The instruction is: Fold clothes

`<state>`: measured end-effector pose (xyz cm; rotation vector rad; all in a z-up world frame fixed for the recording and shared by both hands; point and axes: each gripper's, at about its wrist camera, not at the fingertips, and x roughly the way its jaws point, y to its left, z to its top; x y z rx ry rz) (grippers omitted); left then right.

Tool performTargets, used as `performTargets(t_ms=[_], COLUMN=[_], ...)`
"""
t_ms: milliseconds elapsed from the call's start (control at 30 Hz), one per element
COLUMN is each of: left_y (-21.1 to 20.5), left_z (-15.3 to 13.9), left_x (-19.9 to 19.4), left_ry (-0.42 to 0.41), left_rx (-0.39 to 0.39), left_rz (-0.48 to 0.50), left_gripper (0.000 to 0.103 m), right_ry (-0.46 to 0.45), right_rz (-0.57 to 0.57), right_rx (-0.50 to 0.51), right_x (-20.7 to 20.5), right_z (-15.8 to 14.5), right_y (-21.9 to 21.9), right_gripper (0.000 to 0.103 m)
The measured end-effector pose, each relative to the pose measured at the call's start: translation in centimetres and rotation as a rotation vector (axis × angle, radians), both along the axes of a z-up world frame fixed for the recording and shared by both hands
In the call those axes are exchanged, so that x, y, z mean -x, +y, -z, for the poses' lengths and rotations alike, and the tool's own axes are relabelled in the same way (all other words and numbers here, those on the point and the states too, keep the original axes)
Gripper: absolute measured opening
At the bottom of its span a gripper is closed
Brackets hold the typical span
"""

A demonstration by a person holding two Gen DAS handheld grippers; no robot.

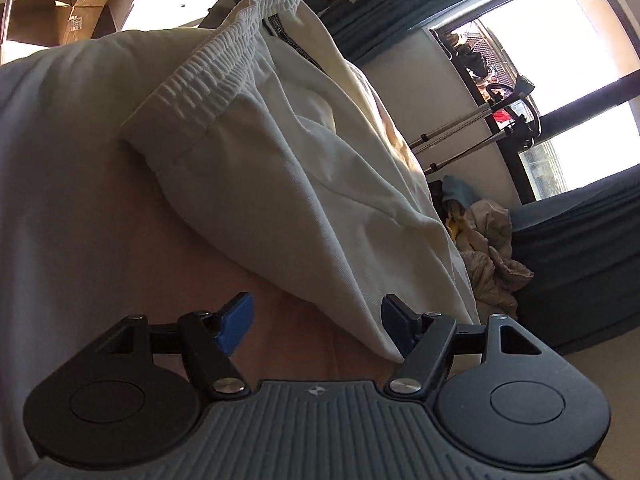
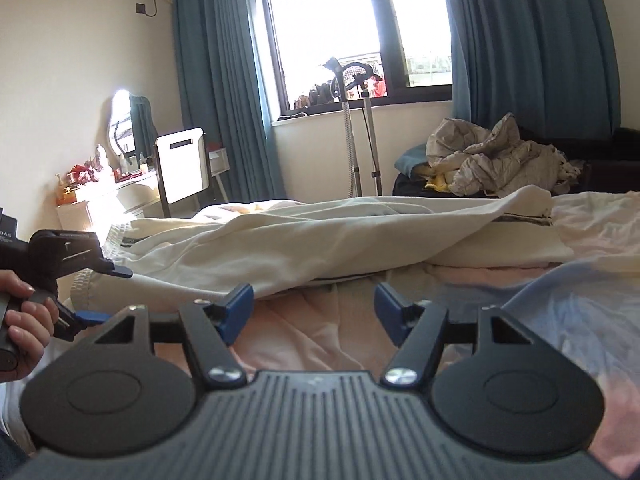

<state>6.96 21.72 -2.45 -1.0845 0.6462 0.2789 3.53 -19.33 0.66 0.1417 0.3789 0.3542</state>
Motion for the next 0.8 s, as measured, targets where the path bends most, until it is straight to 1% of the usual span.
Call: performTargets(t_ms=[67, 167, 267, 367, 433, 500, 533, 567, 600, 667, 800], left_y=[0.8, 1.8, 2.5, 3.3, 3.8, 4.2, 4.3, 4.4, 4.5, 4.7, 5.1], left_z=[1.8, 3.5, 4.5, 5.6, 6.1, 6.3, 6.1, 5.8, 5.4, 4.6, 3.1], left_x=[-0.3, -0.5, -1.3, -2.4, -2.9, -3.3, -3.2, -2.9, -2.5, -1.8, -0.3], left_ry=[0.010, -0.026, -0.071, -0.101, -0.117, -0.125, -0.132, -0.142, -0.152, -0.171, -0.210], left_rx=[0.077, 0.166, 0.229, 0.261, 0.277, 0.272, 0.265, 0.257, 0.249, 0.233, 0.201], left_rz=[-0.029, -0.074, -0.091, -0.112, -0.129, -0.137, -0.142, -0.148, -0.154, -0.167, -0.192], left_gripper=[0.074, 0.074, 0.076, 0.076, 0.074, 0.071, 0.064, 0.050, 0.042, 0.011, 0.009], right_ry=[0.041, 0.079, 0.093, 0.099, 0.099, 0.102, 0.104, 0.108, 0.114, 0.122, 0.126], right_rz=[0.054, 0.102, 0.131, 0.138, 0.142, 0.145, 0.146, 0.148, 0.151, 0.154, 0.157], right_rx=[-0.013, -0.015, -0.018, 0.003, 0.024, 0.042, 0.049, 0.056, 0.062, 0.075, 0.095], right_x=[-0.9, -2.2, -2.8, -2.8, -2.9, -3.1, -3.3, -3.4, -3.6, -3.8, -3.9], right_z=[0.9, 1.6, 2.0, 2.4, 2.7, 2.9, 3.1, 3.2, 3.4, 3.7, 4.2], right_y=[-1.0, -1.5, -1.7, -1.6, -1.3, -1.0, -0.9, -0.8, -0.6, -0.4, -0.1], right_gripper=[0.068, 0.068, 0.069, 0.072, 0.072, 0.073, 0.073, 0.073, 0.073, 0.073, 0.073])
